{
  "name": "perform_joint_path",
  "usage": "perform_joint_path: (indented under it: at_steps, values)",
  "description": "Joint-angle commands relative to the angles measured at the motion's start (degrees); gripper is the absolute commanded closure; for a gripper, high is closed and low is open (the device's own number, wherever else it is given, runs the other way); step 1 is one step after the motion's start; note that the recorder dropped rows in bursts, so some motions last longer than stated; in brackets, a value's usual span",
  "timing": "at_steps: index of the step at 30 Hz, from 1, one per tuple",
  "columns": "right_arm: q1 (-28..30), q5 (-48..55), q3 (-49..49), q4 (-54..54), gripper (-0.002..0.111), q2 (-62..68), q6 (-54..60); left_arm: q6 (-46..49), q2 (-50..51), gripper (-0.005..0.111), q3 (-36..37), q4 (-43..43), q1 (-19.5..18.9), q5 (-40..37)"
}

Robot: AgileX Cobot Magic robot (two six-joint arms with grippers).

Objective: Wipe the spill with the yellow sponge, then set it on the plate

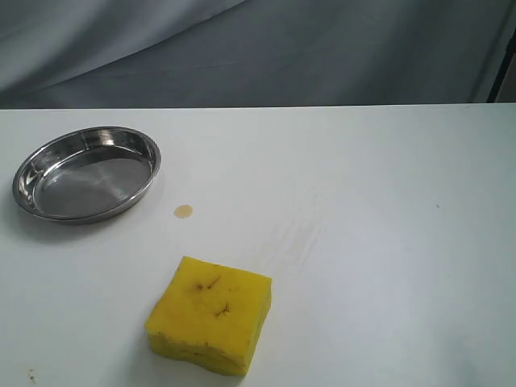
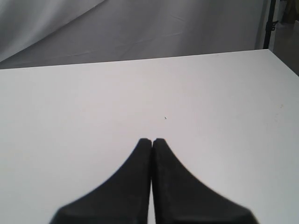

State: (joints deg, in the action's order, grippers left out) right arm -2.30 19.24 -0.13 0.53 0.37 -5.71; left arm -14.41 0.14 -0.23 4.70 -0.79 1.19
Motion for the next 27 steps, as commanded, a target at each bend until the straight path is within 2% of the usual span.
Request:
perform_joint_path:
  at_steps: [1, 3, 4, 7, 9, 12, 14, 17, 20, 24, 27]
  values:
    - [0.5, -0.9, 0.1, 0.0, 0.108, -0.4, 0.5, -10.5, -0.1, 0.107, 0.2, 8.7, 0.2, 5.6]
    - [0.5, -0.9, 0.1, 0.0, 0.108, -0.4, 0.5, -14.2, -0.1, 0.107, 0.2, 7.5, 0.3, 5.5]
    - [0.5, -0.9, 0.1, 0.0, 0.108, -0.4, 0.5, -14.3, -0.1, 0.107, -1.1, 6.8, 0.3, 2.5]
    - [0.5, -0.9, 0.1, 0.0, 0.108, -0.4, 0.5, -11.6, -0.1, 0.107, -9.1, 4.8, 0.3, -14.6]
    - [0.5, -0.9, 0.1, 0.0, 0.108, -0.4, 0.5, -5.9, 0.5, 0.107, -15.8, 4.8, 0.3, -27.3]
    - [0.5, -0.9, 0.1, 0.0, 0.108, -0.4, 0.5, 6.3, 4.1, 0.107, -24.9, 7.3, 0.3, -40.3]
    - [0.5, -0.9, 0.1, 0.0, 0.108, -0.4, 0.5, 16.3, 7.2, 0.107, -29.3, 10.9, 0.3, -45.9]
    - [0.5, -0.9, 0.1, 0.0, 0.108, -0.4, 0.5, 31.8, 10.8, 0.107, -33.9, 20.8, 1.0, -49.1]
    - [0.5, -0.9, 0.1, 0.0, 0.108, -0.4, 0.5, 36.8, 14.2, 0.107, -36.1, 29.9, 1.7, -49.8]
    - [0.5, -0.9, 0.1, 0.0, 0.108, -0.4, 0.5, 33.9, 20.2, 0.107, -38.4, 25.5, 1.7, -57.0]
    - [0.5, -0.9, 0.1, 0.0, 0.108, -0.4, 0.5, 34.0, 25.0, 0.107, -39.5, 22.4, 2.8, -59.3]
